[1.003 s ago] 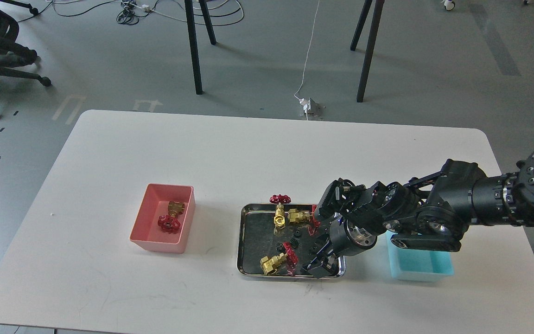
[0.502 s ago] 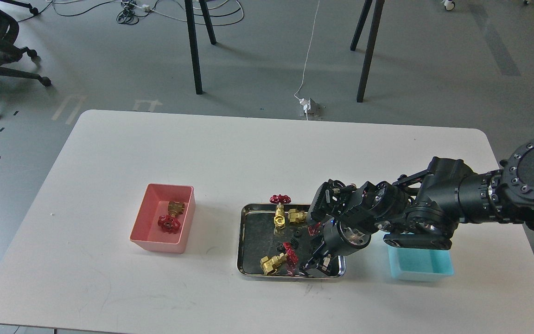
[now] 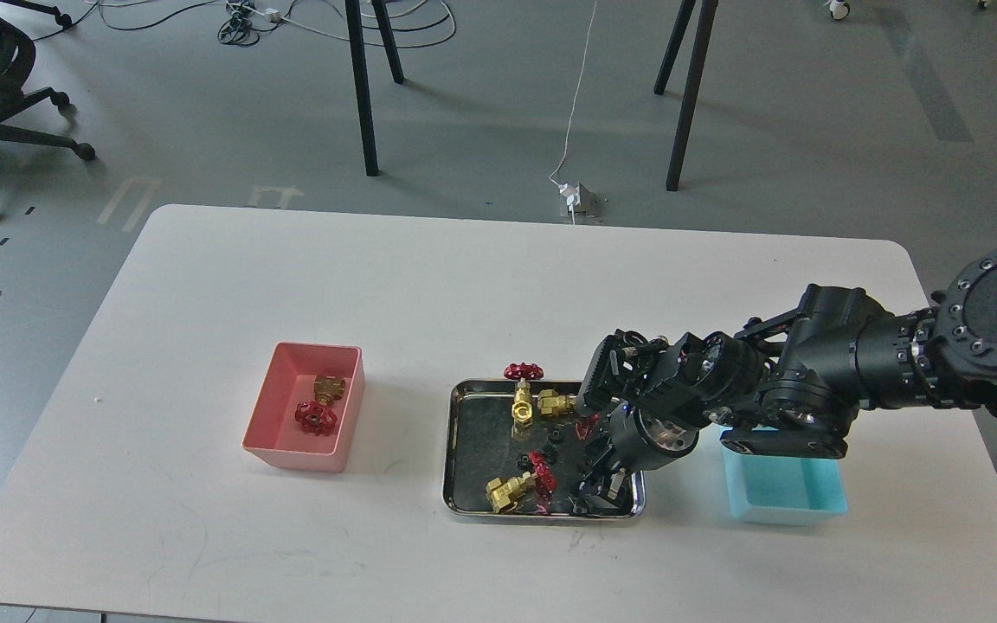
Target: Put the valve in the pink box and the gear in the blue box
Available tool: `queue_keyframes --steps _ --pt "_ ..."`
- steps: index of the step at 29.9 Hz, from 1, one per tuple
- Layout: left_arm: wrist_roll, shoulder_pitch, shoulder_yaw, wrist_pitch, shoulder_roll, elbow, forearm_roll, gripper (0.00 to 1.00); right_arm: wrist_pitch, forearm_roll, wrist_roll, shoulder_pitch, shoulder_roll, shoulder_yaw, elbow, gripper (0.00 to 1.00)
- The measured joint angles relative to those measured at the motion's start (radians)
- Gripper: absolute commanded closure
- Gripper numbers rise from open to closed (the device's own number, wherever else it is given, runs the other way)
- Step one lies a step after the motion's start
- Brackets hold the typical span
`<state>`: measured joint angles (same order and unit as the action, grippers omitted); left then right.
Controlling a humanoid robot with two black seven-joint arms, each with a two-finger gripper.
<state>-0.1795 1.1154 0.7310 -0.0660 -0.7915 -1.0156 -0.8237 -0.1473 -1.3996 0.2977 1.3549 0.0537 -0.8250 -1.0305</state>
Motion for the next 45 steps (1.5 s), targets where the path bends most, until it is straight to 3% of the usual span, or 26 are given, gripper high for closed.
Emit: queue_keyframes --steps 9,18,27,32,37,41,45 --pt "0.000 0.000 0.004 0.001 -0.007 0.000 0.000 0.01 0.000 0.001 -0.002 0.004 -0.001 -0.002 0.001 0.65" --pt "0.000 0.000 0.005 0.003 -0.018 -0.001 0.000 0.01 -0.007 0.001 0.000 0.004 -0.002 -0.002 -0.001 0.85" --pt "-0.001 0.000 0.005 0.003 -0.026 -0.002 0.000 0.01 -0.011 0.019 0.006 0.072 0.029 0.005 -0.071 0.87" --pt "-0.002 -0.002 0.005 0.003 -0.026 -0.002 0.000 0.01 -0.015 0.078 0.012 0.182 0.182 0.016 -0.245 0.87" --pt "-0.002 -0.003 0.005 0.001 -0.024 -0.002 0.000 0.01 -0.021 0.097 0.012 0.255 0.438 0.016 -0.405 0.87" --pt "-0.002 -0.003 0.005 -0.002 -0.022 -0.001 0.001 0.01 -0.031 0.087 0.013 0.249 0.628 0.008 -0.466 0.86" --pt "-0.002 -0.003 0.015 -0.003 -0.022 -0.002 0.001 0.01 -0.032 0.065 0.014 0.199 0.726 0.003 -0.476 0.84"
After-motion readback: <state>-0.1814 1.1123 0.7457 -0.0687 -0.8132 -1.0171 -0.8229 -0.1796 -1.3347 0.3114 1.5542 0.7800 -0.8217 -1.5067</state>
